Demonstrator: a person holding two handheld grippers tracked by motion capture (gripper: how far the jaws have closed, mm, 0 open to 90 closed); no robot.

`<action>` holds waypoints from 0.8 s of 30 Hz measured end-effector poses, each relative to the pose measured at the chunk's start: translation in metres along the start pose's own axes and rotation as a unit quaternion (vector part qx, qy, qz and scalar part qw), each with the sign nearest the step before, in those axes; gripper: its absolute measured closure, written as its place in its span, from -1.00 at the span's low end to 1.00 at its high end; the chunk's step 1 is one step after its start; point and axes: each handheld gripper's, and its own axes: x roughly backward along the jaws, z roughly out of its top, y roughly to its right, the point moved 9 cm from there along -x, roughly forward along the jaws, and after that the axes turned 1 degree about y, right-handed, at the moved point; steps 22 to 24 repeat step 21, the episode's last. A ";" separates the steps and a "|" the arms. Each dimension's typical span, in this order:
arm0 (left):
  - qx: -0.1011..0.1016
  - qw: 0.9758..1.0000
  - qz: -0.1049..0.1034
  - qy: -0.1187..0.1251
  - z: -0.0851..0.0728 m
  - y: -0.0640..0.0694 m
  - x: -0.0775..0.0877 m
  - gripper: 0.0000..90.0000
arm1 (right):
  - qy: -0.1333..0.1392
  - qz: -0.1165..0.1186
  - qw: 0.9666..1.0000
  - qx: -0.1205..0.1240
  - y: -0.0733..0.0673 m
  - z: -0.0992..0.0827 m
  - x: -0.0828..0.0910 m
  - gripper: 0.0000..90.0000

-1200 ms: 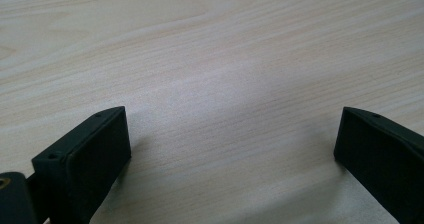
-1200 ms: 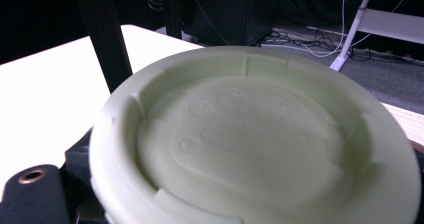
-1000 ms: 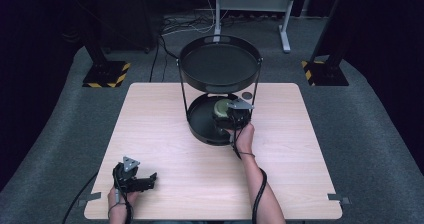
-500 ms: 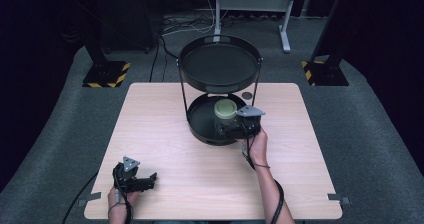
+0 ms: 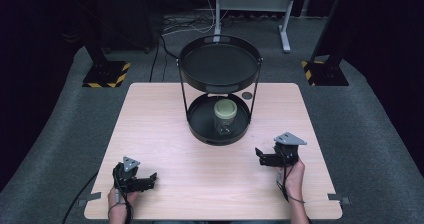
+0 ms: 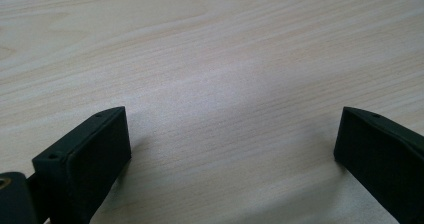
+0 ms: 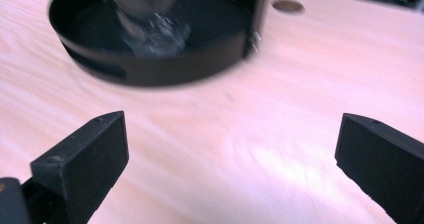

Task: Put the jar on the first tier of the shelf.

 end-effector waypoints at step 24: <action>-0.001 1.000 0.000 0.000 0.000 0.000 0.000 -0.97 | -0.052 0.011 0.998 -0.020 0.010 -0.066 0.016 -0.99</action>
